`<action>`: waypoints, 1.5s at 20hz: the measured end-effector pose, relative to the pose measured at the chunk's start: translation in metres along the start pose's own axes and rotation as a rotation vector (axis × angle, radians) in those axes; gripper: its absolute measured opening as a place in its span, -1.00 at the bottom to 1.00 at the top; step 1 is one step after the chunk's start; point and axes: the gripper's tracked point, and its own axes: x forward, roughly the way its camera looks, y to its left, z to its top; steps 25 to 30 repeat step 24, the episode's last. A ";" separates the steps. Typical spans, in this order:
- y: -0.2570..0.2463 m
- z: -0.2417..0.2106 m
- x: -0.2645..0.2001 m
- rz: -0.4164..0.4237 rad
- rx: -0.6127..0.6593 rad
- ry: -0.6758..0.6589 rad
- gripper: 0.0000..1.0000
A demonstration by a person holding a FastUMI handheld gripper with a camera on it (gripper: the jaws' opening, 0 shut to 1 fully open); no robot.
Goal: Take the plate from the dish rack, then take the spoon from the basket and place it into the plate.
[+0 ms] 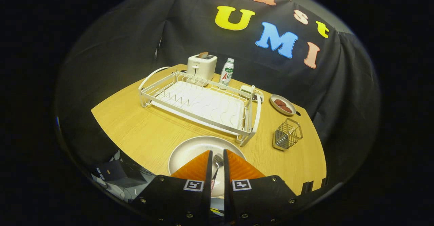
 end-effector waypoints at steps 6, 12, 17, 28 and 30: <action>-0.047 0.084 -0.035 -0.082 0.053 -0.216 -0.68; -0.110 0.153 -0.066 -0.166 0.138 -0.399 -0.50; -0.174 0.166 -0.070 -0.266 0.220 -0.458 0.97; -0.248 0.162 -0.050 -0.227 0.261 -0.567 0.93; -0.248 0.162 -0.050 -0.227 0.261 -0.567 0.93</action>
